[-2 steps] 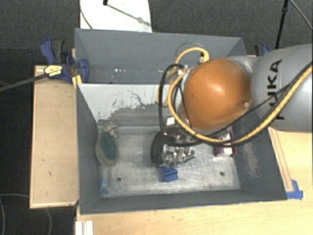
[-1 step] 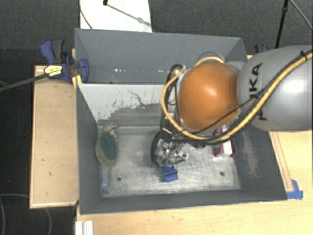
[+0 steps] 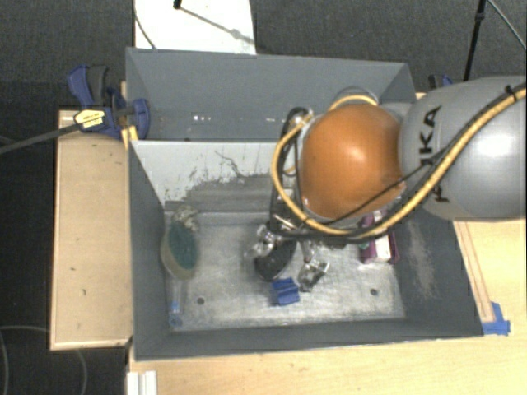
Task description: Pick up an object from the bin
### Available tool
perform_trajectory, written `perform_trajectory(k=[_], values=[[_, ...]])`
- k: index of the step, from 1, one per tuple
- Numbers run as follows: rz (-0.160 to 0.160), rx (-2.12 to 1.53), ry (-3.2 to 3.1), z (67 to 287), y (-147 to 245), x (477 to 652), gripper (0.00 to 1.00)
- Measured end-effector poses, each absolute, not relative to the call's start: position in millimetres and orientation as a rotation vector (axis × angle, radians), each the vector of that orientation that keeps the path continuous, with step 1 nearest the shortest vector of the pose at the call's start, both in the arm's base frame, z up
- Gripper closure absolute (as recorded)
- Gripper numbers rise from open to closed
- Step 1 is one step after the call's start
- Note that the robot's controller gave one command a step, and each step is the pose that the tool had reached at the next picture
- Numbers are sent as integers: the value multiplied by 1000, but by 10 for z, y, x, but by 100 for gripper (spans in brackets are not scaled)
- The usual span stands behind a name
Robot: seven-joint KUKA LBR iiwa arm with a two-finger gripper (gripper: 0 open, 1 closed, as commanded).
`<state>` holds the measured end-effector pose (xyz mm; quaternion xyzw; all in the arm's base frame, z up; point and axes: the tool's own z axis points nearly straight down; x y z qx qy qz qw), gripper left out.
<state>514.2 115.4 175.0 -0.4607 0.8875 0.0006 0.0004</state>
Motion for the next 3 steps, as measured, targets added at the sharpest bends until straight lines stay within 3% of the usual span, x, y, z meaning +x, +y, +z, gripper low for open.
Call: perform_trajectory(k=[1, 2, 3], values=[[-3, -1711, 2646, 861, 1043, 5271, 0], [-9, -1702, 2651, 890, 1025, 5286, 100], [-8, -2026, 2392, 2632, 347, 5184, 100]])
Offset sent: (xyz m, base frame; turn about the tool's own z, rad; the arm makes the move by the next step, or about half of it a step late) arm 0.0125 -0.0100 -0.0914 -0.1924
